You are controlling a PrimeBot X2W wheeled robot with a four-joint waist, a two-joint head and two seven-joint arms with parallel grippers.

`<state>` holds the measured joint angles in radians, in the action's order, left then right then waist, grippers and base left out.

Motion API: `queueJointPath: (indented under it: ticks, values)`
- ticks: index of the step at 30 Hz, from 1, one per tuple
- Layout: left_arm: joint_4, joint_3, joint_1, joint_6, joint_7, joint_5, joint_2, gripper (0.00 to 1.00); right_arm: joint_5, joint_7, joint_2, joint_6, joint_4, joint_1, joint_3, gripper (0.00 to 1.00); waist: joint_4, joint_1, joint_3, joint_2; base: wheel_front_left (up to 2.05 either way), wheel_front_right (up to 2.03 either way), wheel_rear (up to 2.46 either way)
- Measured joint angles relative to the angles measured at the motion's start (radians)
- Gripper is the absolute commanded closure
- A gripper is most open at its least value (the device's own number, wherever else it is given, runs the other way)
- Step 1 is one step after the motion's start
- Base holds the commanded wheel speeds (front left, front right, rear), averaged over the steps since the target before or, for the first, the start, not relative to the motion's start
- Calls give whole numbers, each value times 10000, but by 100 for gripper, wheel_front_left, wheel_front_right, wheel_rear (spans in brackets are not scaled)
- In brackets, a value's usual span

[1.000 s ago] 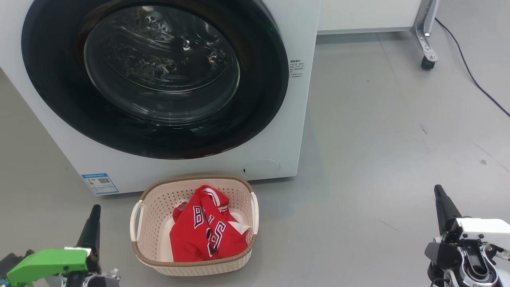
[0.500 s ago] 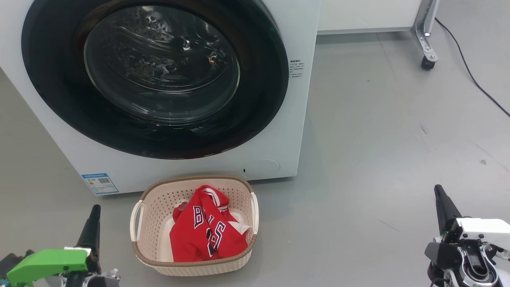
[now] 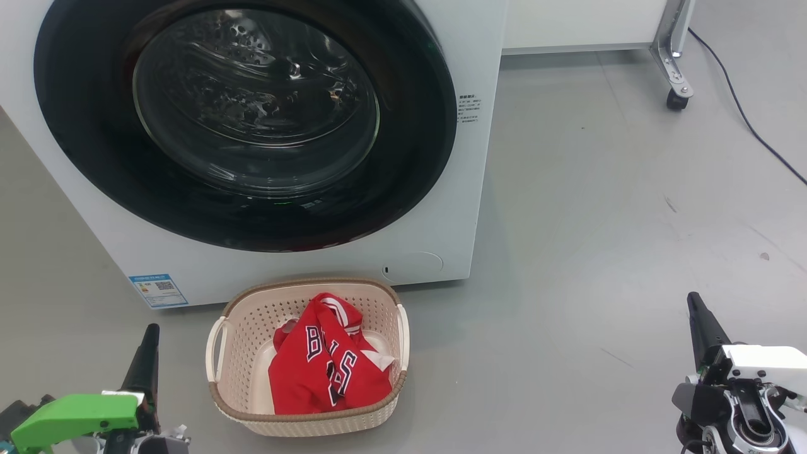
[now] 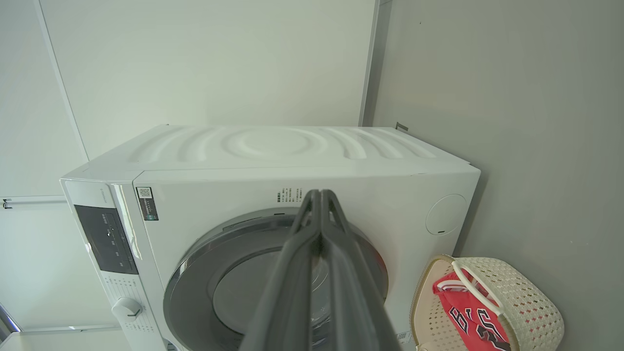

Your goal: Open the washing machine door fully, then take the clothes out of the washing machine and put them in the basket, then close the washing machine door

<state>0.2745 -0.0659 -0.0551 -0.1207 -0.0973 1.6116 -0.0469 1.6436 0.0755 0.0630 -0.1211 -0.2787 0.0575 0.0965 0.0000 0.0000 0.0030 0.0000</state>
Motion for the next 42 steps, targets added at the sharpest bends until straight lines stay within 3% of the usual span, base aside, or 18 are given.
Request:
queueJointPath:
  ticks: [42]
  values:
    - [-4, -10, -1, 0, -29, 0, 2, 100, -2, 2, -8, 0, 17, 0, 25, 100, 0, 0, 0, 0, 0, 0, 0]
